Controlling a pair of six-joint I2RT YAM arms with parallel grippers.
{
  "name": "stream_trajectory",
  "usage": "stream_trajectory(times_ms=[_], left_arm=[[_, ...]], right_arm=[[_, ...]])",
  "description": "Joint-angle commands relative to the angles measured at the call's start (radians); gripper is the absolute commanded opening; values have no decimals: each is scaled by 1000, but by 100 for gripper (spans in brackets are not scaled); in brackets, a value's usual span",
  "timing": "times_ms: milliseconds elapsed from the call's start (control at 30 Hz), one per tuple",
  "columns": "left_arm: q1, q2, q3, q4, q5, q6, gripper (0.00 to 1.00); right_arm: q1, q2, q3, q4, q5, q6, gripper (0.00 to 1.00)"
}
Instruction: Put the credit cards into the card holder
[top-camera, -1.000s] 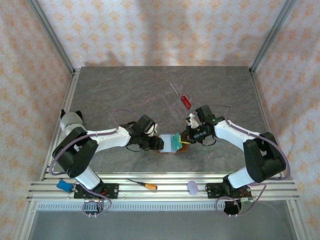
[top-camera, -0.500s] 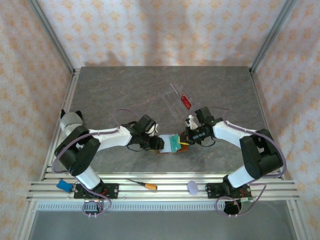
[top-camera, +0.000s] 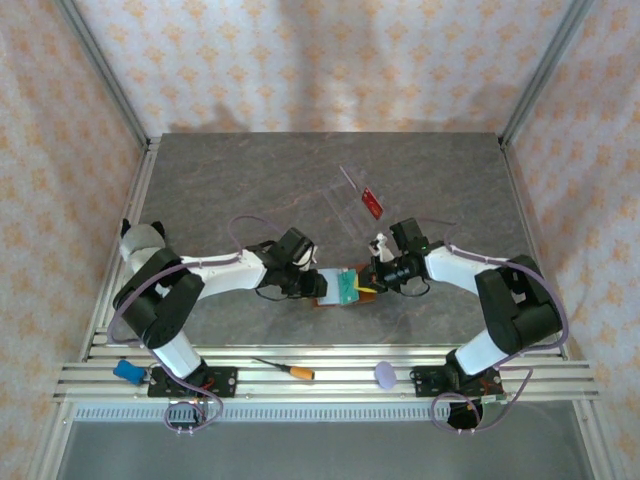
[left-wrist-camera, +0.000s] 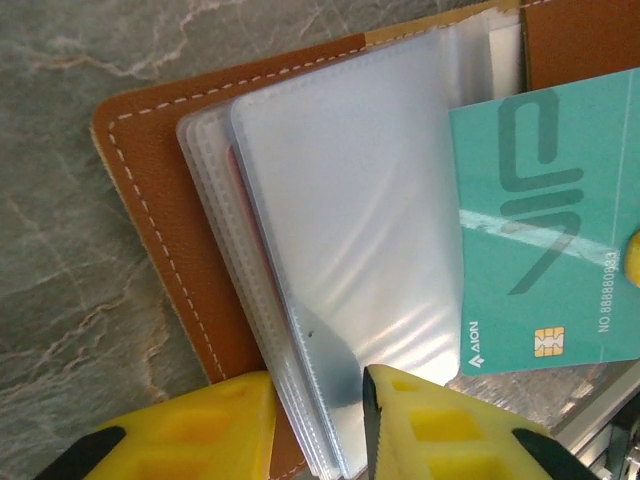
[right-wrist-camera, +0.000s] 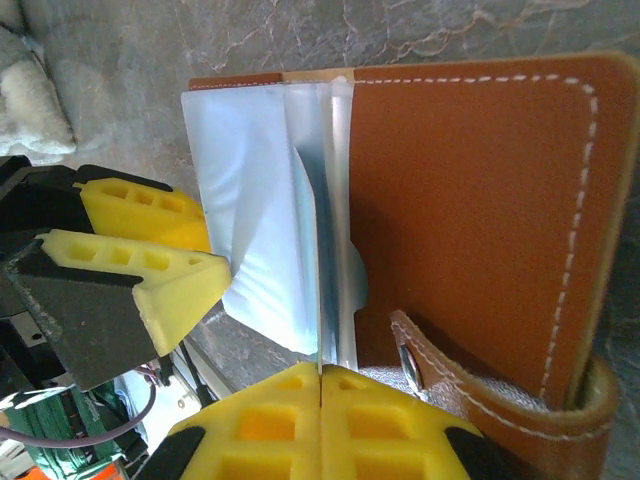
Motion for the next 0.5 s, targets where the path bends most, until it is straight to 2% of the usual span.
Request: stream_trajectory(times_ms=[0,167,300,467], left_arm=[[23,7,31,-50,-39,41,29],[52,20,46,-92,-45,69,27],[66,49,64,-105,-45,100,27],[72,80,98,-132,-57,121,27]], right_arm=[[-1,20,-21,80,-21,29,0],[0,59,-21,139,-40,63,0],[0,85,17,59,-25,-10,0],[0,101,33,87,-41,-7,0]])
